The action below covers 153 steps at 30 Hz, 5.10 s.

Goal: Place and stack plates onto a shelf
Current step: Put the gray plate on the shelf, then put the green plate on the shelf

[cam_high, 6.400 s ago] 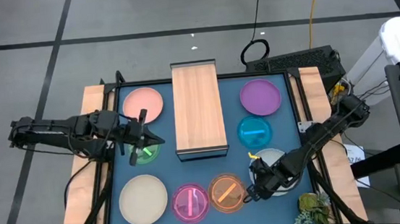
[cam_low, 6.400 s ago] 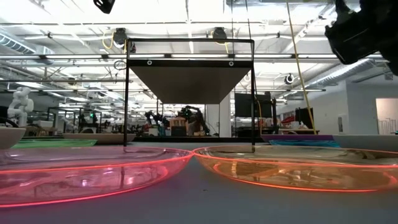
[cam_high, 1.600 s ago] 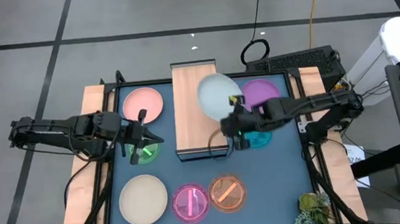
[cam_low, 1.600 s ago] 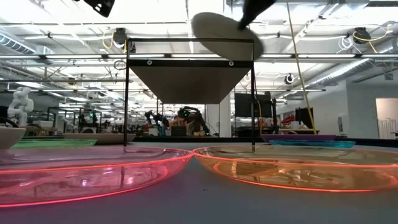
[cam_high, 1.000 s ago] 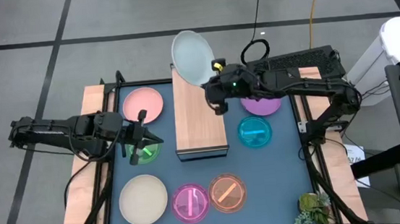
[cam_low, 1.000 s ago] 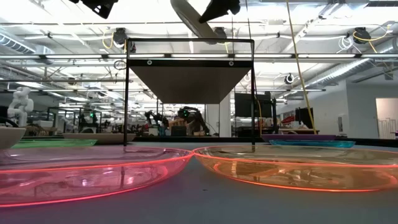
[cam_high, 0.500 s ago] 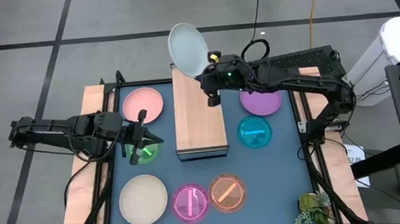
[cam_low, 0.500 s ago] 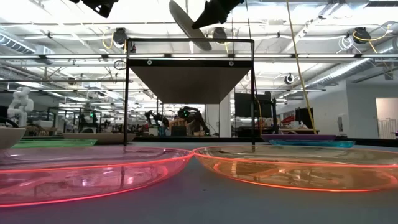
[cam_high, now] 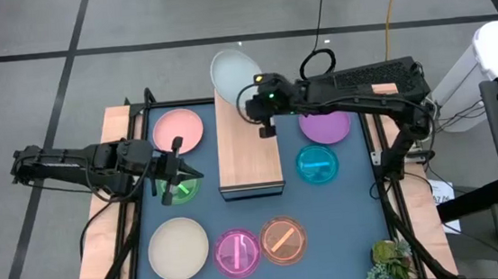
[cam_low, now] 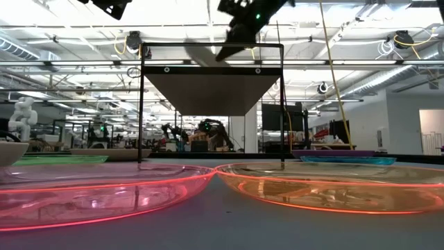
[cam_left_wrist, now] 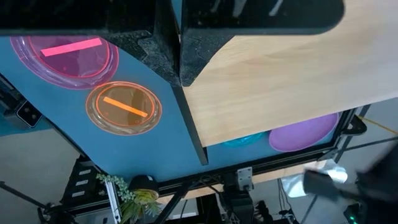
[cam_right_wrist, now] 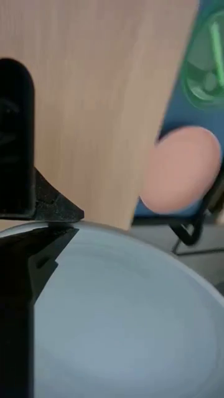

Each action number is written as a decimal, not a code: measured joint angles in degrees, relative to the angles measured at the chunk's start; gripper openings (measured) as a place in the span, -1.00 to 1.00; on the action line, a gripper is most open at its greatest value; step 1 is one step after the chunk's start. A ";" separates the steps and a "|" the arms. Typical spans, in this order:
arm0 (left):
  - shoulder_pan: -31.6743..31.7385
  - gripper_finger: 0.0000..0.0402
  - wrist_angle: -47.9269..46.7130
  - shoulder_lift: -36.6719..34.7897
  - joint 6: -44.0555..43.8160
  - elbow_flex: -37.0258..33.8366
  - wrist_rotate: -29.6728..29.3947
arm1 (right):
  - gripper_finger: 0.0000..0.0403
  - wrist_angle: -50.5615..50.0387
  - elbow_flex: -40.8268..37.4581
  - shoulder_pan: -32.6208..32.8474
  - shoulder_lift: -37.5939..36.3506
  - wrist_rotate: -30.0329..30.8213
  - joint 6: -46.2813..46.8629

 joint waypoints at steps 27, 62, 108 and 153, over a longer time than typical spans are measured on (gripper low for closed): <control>0.00 -0.98 0.69 0.00 -0.41 0.00 0.00 | -1.00 -5.22 -0.04 -0.03 5.90 -1.24 4.72; -0.02 -0.98 1.33 0.00 -0.66 0.00 -0.01 | -0.86 -7.71 -0.04 1.59 5.88 -1.04 0.44; -0.07 -0.98 -2.91 0.49 -11.09 0.00 -10.41 | -0.67 -18.52 -13.74 25.15 -15.23 8.11 34.72; -20.75 -0.27 -5.68 11.33 -45.23 -22.86 -18.18 | -0.67 14.21 -55.23 28.21 -49.07 3.50 35.93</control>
